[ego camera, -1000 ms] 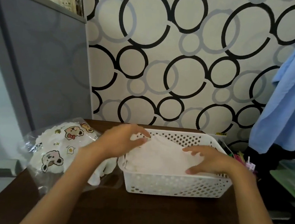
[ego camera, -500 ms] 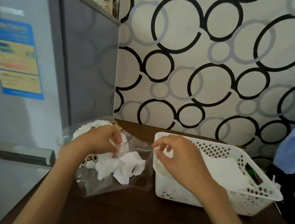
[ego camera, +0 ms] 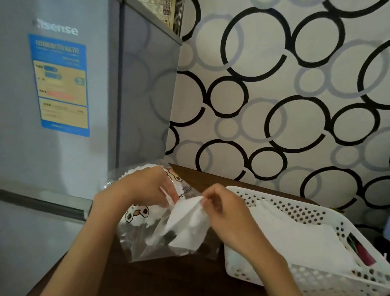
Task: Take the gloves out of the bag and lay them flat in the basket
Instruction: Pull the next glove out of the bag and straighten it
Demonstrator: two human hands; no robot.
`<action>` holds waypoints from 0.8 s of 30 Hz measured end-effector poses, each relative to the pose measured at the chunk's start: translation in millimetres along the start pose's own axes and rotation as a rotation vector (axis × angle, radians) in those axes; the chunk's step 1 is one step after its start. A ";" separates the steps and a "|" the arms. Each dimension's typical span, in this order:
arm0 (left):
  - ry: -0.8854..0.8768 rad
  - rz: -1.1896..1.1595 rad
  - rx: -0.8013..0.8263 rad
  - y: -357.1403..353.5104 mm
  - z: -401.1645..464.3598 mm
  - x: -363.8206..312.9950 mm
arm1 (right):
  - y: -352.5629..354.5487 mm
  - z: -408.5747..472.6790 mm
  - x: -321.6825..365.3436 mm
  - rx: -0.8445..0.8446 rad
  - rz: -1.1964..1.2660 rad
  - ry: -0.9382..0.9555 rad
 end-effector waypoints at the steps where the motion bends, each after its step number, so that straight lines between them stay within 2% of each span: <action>1: -0.020 0.025 0.009 -0.3 0.2 -1.2 | 6.8 0.4 -4.5 -0.014 0.101 -0.037; 3: -0.095 -0.018 -0.027 4.3 -1.8 -9.7 | 16.5 1.7 -15.7 -0.041 0.263 -0.104; 7: -0.134 -0.350 -0.105 16.3 -7.1 -35.3 | 25.1 5.5 -35.5 -0.062 0.478 -0.234; 10: -0.186 -0.300 -0.010 7.4 -9.3 -55.6 | 28.6 7.0 -41.8 -0.064 0.668 -0.278; 12: -0.202 -0.281 -0.010 4.3 -6.7 -60.8 | 30.5 5.8 -43.2 -0.068 0.749 -0.320; 19: -0.038 -0.716 -0.100 14.2 -3.8 -60.1 | 41.3 3.6 -57.3 -0.178 0.734 -0.391; 22: 0.033 -0.850 -0.213 18.2 -1.1 -53.8 | 70.2 -0.9 -33.4 -0.372 0.581 -0.212; 24: 0.079 -0.917 -0.283 17.8 -1.0 -52.5 | 77.3 -6.0 -9.2 -0.334 0.491 -0.105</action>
Point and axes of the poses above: each hand's wrist, its own z-axis towards the middle knuckle, its own y-axis out of the back of the hand, x = y × z, the point moved 7 cm from there along z, towards the middle knuckle, and after that the axes turned 10 degrees about z, right-handed, at the moved point
